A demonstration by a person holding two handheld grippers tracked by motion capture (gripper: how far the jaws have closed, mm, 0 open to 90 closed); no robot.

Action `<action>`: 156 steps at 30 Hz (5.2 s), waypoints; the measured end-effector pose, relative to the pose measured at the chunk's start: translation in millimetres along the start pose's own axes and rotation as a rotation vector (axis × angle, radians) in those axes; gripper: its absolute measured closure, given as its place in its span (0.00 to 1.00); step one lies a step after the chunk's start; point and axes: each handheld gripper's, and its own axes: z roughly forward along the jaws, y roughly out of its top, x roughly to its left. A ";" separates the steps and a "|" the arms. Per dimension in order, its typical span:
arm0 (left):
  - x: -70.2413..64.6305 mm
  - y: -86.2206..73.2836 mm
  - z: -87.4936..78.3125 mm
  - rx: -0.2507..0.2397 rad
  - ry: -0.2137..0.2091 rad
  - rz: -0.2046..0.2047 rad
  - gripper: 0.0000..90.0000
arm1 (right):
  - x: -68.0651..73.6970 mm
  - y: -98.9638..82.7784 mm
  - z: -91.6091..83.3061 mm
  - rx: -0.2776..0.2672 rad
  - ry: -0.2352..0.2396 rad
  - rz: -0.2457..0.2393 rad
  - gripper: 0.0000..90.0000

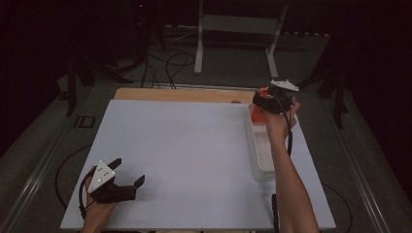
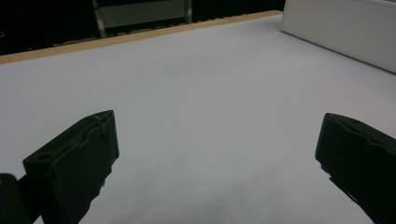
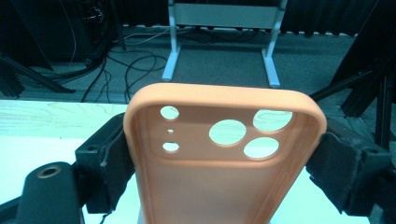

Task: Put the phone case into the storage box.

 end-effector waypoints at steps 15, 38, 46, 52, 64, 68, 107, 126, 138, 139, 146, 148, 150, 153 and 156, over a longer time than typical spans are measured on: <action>-0.4 -0.1 -0.3 -0.002 -0.001 0.000 0.00 | 1.5 -6.5 7.6 0.019 -0.001 -0.001 0.17; -0.5 -0.4 -0.9 -0.006 -0.005 -0.007 0.00 | 4.2 -16.0 22.1 0.057 0.000 -0.016 0.17; -0.8 -0.9 -0.7 -0.003 -0.006 -0.008 0.00 | 4.6 -19.0 25.5 0.067 0.002 -0.021 0.17; -0.6 -1.1 -0.9 -0.005 -0.006 -0.011 0.00 | 5.6 -20.6 27.9 0.073 0.004 -0.024 0.17; -0.5 -1.9 -0.9 -0.002 -0.005 -0.016 0.00 | 6.0 -25.5 34.5 0.093 0.004 -0.045 0.17; -1.0 -2.2 -0.5 -0.001 -0.004 -0.015 0.00 | 6.8 -25.5 35.2 0.097 0.011 -0.059 0.17; -1.2 -2.3 -0.9 0.000 -0.003 -0.017 0.01 | 7.3 -27.5 38.1 0.112 -0.006 0.015 0.10; -2.5 -1.9 -0.5 -0.005 -0.007 -0.017 0.00 | 8.2 -25.5 20.8 0.074 0.092 0.038 0.10; -2.2 -2.3 0.1 0.002 -0.009 -0.012 0.00 | 16.2 -27.1 5.9 0.072 0.192 -0.019 0.10; -2.3 -2.3 0.2 0.003 -0.009 -0.011 0.00 | 16.8 -27.2 4.4 0.073 0.200 -0.021 0.10; -3.1 -2.3 1.1 0.004 -0.010 -0.010 0.00 | 21.5 -31.7 -6.9 0.075 0.245 -0.064 0.10; -3.3 -2.3 1.3 0.005 -0.010 -0.010 0.00 | 22.8 -33.5 -10.0 0.079 0.258 -0.066 0.10; -3.3 -2.3 1.4 0.003 -0.011 -0.012 0.00 | 24.1 -35.5 -12.6 0.081 0.269 -0.077 0.10; -3.2 -2.3 1.3 0.005 -0.010 -0.011 0.00 | 26.0 -37.9 -16.5 0.089 0.289 -0.082 0.10; -3.0 -2.3 1.1 0.004 -0.011 -0.011 0.00 | 28.9 -40.6 -21.5 0.091 0.309 -0.098 0.10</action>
